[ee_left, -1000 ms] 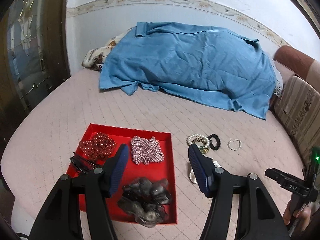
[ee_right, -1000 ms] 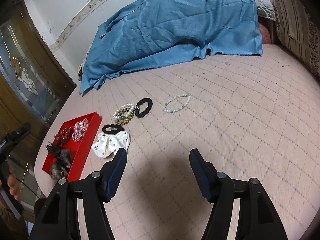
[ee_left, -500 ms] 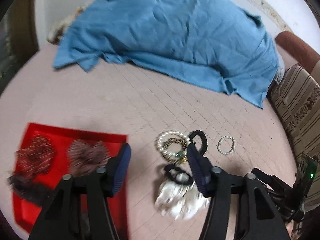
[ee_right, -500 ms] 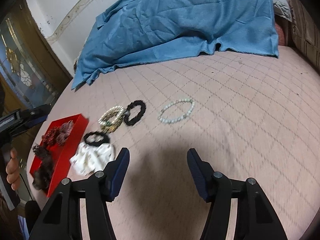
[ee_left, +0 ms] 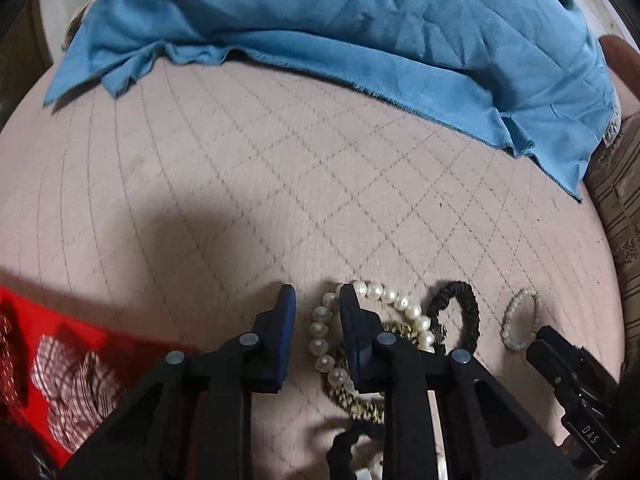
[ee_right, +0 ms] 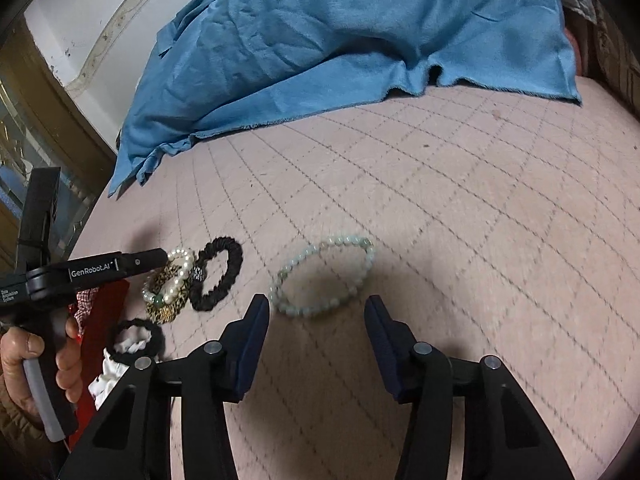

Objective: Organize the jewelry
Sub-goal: 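Grasp the pearl bracelet with left tool while right tool grasps pale bead bracelet, then carry both bracelets into the red tray and open both tools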

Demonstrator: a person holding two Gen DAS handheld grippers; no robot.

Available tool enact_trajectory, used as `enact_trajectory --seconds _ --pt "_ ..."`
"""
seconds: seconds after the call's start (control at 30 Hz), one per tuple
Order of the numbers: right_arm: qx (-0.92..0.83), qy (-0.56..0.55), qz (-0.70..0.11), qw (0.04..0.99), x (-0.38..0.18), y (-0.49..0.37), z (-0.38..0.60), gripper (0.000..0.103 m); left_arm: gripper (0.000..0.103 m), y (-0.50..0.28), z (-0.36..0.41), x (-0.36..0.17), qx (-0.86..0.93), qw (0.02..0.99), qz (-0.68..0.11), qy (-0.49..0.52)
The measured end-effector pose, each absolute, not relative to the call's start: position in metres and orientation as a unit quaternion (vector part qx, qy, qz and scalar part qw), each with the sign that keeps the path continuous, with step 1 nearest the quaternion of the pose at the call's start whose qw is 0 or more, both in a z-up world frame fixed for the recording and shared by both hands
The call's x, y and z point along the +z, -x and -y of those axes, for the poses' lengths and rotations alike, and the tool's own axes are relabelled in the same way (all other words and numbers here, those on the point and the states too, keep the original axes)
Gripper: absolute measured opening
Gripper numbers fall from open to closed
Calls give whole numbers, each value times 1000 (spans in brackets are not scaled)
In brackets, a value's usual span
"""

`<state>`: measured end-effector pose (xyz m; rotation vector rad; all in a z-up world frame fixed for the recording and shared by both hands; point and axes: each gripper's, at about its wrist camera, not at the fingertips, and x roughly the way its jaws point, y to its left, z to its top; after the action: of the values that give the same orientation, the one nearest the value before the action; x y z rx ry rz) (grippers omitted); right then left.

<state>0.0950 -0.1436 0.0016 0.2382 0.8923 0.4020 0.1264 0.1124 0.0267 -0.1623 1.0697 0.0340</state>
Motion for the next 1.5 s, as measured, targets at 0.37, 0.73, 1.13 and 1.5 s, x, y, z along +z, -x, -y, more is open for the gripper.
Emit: enact_trajectory --seconds 0.37,0.73,1.13,1.5 --pt "163 -92 -419 889 1 -98 140 7 9 -115 -85 32 18 875 -484 14" --pt "163 -107 -375 906 47 -44 156 6 9 -61 -84 95 -30 896 -441 42" --pt "131 -135 -343 920 84 35 200 7 9 23 -73 147 -90 907 -403 79" --pt "135 -120 -326 928 109 82 193 7 9 92 -93 191 -85 931 -349 64"
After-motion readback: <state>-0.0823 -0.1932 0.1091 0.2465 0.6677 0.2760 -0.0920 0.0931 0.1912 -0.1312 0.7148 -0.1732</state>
